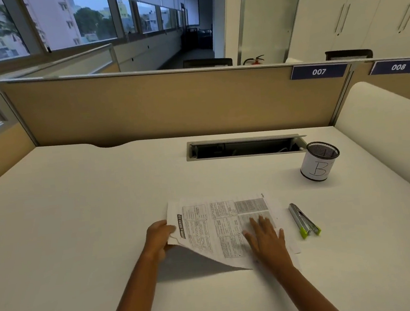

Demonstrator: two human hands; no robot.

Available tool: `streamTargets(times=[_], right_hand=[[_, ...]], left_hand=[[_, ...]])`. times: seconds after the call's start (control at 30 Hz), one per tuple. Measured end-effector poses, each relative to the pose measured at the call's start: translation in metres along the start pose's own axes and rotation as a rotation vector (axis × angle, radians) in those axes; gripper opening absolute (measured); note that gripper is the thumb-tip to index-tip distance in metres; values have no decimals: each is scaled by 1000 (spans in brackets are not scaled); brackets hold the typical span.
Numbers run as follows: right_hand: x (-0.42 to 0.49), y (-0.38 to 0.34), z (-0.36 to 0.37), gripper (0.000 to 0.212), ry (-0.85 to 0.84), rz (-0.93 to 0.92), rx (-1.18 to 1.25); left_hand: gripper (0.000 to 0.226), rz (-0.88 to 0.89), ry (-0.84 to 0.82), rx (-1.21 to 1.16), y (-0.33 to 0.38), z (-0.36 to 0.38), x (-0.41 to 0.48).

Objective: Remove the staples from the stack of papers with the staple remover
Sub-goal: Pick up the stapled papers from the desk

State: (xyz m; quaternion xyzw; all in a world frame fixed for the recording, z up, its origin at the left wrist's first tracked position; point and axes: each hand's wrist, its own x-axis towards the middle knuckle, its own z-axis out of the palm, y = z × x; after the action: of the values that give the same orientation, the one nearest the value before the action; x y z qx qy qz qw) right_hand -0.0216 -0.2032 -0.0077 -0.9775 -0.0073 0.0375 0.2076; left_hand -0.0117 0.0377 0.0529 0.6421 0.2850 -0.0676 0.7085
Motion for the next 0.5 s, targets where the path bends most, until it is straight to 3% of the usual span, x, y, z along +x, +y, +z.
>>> streamTargets(times=[0.1,0.2,0.33,0.4,0.5], right_hand=[[-14,-26,-16,56,21,-280,204],[-30,-58,-25,61,70,-514,228],[-30,-76,-33,25,291,-528,283],[-25,-76,-43,20,289,-453,366],[-15,-76,-64,17,259,-383,484]], left_hand=[[45,6,-28,-144,10,11,-9],[49,29,-76,-259,17,24,-21],[49,98,-155,-249,21,35,-38],[44,180,-111,-72,24,38,-45],[40,455,86,454,27,38,-47]])
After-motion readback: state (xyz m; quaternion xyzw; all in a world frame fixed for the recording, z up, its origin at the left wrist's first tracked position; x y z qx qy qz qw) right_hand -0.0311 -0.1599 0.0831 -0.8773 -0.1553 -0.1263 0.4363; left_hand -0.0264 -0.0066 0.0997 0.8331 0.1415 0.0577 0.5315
